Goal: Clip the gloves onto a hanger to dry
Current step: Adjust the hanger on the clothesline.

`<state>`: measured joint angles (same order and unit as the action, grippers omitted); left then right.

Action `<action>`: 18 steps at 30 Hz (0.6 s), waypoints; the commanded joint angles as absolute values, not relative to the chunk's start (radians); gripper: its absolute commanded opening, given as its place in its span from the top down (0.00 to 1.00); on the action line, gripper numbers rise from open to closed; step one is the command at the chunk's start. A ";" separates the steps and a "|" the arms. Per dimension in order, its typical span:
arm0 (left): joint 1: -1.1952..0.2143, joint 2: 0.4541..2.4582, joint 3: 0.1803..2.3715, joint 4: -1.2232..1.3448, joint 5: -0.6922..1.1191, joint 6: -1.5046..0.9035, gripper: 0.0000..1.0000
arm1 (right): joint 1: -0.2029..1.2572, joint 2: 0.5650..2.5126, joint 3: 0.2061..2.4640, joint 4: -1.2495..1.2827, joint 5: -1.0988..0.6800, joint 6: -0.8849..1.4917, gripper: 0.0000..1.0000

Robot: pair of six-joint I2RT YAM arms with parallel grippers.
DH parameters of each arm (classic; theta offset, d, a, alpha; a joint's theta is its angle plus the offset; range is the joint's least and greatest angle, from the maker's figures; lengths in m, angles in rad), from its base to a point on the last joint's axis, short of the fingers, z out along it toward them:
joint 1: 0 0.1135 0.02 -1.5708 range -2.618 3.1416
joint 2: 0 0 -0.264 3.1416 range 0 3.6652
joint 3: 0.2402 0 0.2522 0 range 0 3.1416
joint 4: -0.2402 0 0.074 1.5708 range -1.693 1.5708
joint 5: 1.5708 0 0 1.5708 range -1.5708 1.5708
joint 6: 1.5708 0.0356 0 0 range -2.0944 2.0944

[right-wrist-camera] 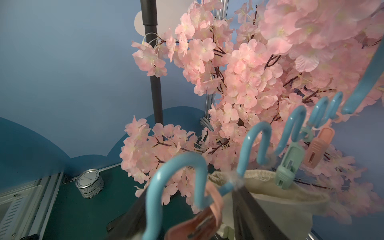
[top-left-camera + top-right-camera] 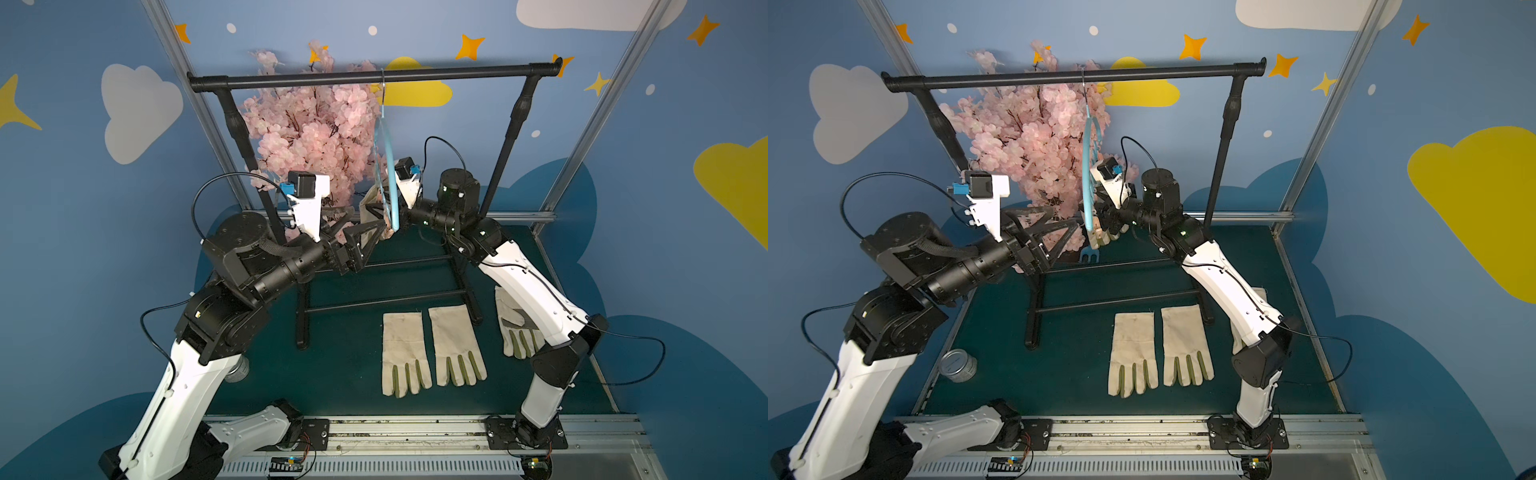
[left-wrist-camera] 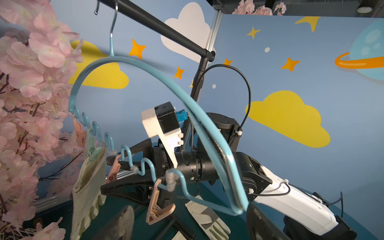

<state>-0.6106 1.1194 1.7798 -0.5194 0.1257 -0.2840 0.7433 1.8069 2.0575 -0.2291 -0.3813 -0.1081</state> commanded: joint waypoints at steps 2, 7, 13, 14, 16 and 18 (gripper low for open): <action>-0.644 1.128 1.818 -0.495 0.088 -0.241 0.15 | 0.762 1.821 2.088 -0.259 -0.315 -0.145 0.43; -0.671 1.146 1.829 -0.535 0.011 -0.190 0.18 | 0.768 1.820 2.088 -0.257 -0.310 -0.144 0.43; -0.671 1.149 1.800 -0.567 -0.174 -0.098 0.18 | 0.772 1.820 2.089 -0.255 -0.309 -0.145 0.43; -0.670 1.149 1.794 -0.562 -0.201 -0.077 0.18 | 0.773 1.821 2.089 -0.255 -0.308 -0.147 0.43; -0.670 1.153 1.789 -0.556 -0.234 -0.050 0.27 | 0.773 1.822 2.092 -0.255 -0.308 -0.147 0.43; -0.669 1.163 1.789 -0.551 -0.249 -0.031 0.43 | 0.773 1.824 2.094 -0.255 -0.308 -0.149 0.43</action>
<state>-0.6697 1.1542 1.7912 -0.5507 -0.1646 -0.0994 0.7666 1.8099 2.0609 -0.2523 -0.3145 -0.1394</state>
